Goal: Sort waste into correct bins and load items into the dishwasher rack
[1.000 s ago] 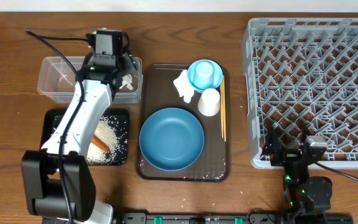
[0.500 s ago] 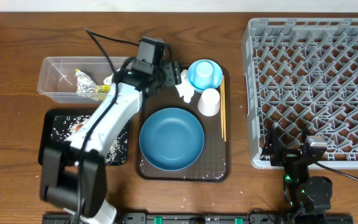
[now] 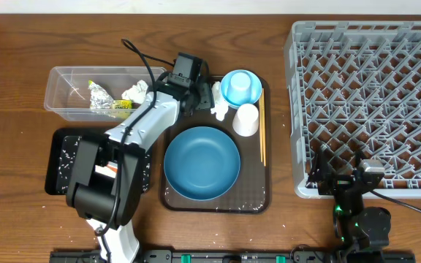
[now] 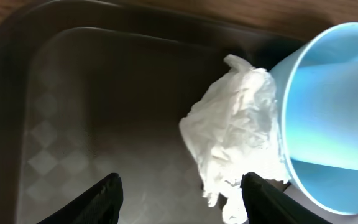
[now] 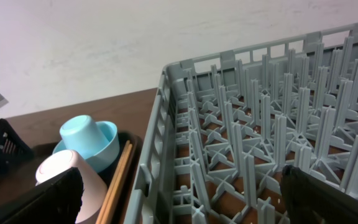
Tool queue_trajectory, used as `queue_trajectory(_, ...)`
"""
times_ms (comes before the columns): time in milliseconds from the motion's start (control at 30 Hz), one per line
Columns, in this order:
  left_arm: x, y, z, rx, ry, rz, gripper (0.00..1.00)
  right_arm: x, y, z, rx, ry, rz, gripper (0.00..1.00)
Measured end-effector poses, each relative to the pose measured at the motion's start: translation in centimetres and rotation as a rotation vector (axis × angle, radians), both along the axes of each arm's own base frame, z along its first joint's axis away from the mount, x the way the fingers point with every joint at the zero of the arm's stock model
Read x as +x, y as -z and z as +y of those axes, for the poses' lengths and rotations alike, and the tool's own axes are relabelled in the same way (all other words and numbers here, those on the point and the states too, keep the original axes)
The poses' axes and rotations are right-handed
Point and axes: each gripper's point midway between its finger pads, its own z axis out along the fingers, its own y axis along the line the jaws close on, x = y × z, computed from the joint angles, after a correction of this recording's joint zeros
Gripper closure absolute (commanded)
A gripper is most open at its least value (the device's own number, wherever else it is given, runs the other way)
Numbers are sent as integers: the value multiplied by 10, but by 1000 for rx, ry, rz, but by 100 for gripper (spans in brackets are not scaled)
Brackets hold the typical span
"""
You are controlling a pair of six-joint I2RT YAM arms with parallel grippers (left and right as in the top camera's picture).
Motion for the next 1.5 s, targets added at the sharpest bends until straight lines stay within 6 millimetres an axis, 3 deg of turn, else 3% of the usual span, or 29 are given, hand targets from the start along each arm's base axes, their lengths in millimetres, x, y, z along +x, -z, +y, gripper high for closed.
queue_trajectory(300,-11,36,-16,21,43,66,36,0,0,0,0,0,0,1)
queue_trajectory(400,-9,37,-16,19,43,63,37,0,0,0,0,0,0,1)
queue_trajectory(467,-9,37,-16,19,43,62,45,0,0,0,0,0,0,1)
queue_trajectory(567,-9,37,-16,17,39,63,74,0,0,0,0,0,0,1)
queue_trajectory(700,-9,37,-17,18,50,61,93,0,0,0,0,0,0,1)
queue_trajectory(1033,-8,34,-17,16,54,53,94,0,0,0,0,0,0,1)
queue_trajectory(1167,-5,8,-8,51,26,0,94,0,0,0,0,0,0,1)
queue_trajectory(1367,0,-71,27,159,-86,-175,94,0,0,0,0,0,0,1)
queue_trajectory(1500,1,-104,52,230,-169,-260,94,0,0,0,0,0,0,1)
